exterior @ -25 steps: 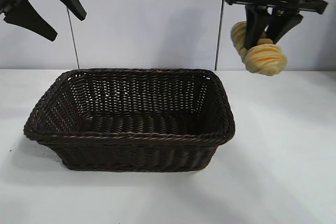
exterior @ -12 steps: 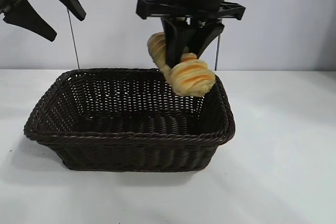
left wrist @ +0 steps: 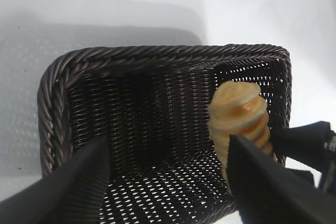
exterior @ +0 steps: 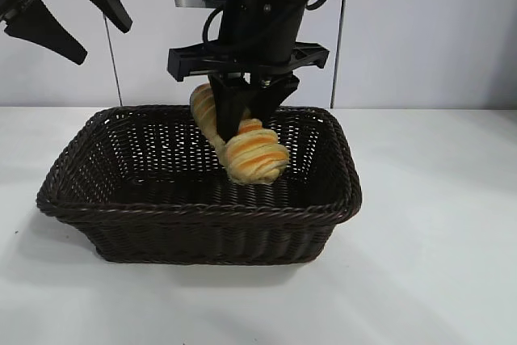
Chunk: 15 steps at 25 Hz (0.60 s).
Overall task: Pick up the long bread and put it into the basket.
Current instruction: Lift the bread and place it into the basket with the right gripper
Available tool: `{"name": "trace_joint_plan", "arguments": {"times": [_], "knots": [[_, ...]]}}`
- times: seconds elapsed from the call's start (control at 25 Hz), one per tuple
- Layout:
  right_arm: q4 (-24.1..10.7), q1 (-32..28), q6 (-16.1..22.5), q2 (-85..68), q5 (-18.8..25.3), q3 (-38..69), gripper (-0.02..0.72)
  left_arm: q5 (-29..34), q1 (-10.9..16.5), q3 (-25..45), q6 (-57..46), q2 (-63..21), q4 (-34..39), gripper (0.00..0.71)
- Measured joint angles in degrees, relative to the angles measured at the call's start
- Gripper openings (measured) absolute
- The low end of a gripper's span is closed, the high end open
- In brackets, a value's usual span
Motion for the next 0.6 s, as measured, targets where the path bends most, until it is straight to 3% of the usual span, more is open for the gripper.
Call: {"name": "trace_joint_plan", "arguments": {"times": [0.2, 0.32, 0.6], "knots": [[-0.1, 0.0, 0.0, 0.4, -0.9, 0.0, 0.252, 0.0, 0.0, 0.0, 0.0, 0.0, 0.1, 0.471], [-0.1, 0.0, 0.0, 0.4, -0.9, 0.0, 0.294, 0.0, 0.0, 0.0, 0.0, 0.0, 0.1, 0.471], [-0.1, 0.0, 0.0, 0.4, -0.9, 0.0, 0.593, 0.0, 0.0, 0.0, 0.0, 0.0, 0.1, 0.471]]}}
